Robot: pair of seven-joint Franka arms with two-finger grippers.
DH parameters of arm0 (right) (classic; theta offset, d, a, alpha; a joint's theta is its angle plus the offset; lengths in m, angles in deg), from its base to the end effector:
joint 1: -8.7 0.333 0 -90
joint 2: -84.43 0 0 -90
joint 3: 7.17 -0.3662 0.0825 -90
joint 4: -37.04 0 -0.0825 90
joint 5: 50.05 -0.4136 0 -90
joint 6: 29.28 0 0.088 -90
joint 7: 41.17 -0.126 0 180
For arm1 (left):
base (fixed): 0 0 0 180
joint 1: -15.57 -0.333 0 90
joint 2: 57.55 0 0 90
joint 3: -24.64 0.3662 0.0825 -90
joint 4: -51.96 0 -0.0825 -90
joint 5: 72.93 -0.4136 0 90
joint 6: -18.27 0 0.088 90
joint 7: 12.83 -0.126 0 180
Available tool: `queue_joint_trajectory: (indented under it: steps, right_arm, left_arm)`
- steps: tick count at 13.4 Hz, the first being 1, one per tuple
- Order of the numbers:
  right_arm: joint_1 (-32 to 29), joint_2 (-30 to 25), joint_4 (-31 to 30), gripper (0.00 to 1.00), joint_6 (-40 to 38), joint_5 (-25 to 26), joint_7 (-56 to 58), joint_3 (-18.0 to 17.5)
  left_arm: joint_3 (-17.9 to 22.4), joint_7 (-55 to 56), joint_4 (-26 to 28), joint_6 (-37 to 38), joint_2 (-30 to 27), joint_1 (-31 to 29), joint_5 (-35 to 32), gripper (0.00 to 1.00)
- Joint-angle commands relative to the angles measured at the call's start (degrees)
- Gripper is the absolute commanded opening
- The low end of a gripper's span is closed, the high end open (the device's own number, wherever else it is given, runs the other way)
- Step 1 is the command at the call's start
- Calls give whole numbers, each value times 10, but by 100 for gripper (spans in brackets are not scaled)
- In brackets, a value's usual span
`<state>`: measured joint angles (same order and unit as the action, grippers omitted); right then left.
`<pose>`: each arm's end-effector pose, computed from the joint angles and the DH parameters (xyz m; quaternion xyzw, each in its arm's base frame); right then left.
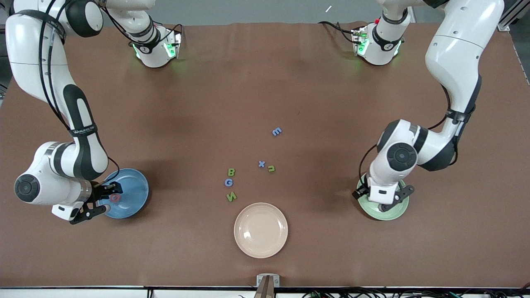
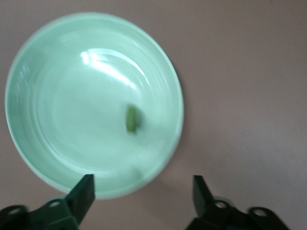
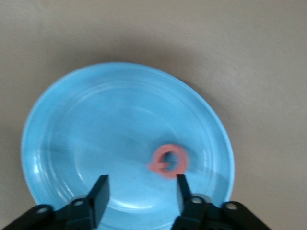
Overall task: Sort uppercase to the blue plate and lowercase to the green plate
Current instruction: 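Move both grippers back over the letters in the middle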
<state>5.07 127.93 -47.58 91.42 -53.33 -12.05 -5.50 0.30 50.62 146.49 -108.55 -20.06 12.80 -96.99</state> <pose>0.7567 -0.0628 0.2153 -0.9789 -0.1934 0.0576 0.0318 0.7020 -0.2136 0.2573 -0.9618 -0.2709 -0.0204 0.0338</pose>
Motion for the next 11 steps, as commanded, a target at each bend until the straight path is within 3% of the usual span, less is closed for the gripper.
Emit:
queue_joint_trajectory:
  steps: [1, 4, 6, 11]
  right_arm:
    - [19, -10, 1, 78, 4, -6, -19, -5]
    - [72, -11, 5, 82, 5, -9, -98, -9]
    - [118, -10, 10, 84, 19, -38, -114, -9]
    - [240, 8, 8, 85, 175, -116, -114, -8]
  left_arm:
    - [-31, 38, 14, 28, -21, 17, -3, 100]
    - [-40, 174, 18, 27, -10, 93, -9, 100]
    - [-40, 220, 19, 22, 3, 143, -10, 99]
    - [-39, 344, 53, -24, 16, 226, -11, 95]
